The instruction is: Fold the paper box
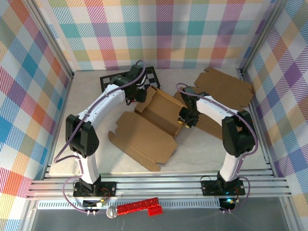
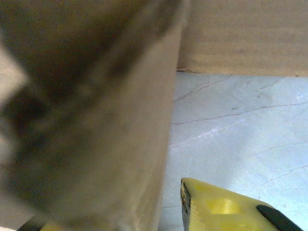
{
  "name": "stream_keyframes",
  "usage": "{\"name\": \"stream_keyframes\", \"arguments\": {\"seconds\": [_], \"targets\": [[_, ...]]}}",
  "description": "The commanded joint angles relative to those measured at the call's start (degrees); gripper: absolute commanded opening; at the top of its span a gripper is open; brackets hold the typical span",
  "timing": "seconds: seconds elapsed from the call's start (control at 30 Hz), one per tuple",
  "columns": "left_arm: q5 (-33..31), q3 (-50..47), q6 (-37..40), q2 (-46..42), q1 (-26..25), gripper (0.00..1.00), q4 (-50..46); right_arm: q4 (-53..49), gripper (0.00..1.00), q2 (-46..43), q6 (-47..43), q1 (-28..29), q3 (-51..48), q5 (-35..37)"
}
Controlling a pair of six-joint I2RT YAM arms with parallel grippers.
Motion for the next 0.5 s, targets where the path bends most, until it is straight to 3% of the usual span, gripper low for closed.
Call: {"name": "stream_keyframes", "arguments": {"seconds": [0.0, 0.27, 0.47], "targets": [[-0.24, 1.1, 2.49, 5.12, 2.99, 0.47, -0.9, -1.5, 0.29, 2.19, -1.74, -0.57, 2.27, -1.83], [5.39, 8.94, 5.17, 15.32, 4.98, 0.45, 2.98, -2.93, 0.24, 4.88, -5.58, -1.03, 3.99, -2.1], [8.65, 8.86, 5.88, 18.34, 4.89, 0.42, 6.63, -4.07, 0.19, 6.95, -6.6, -1.25, 6.53, -2.54]]}}
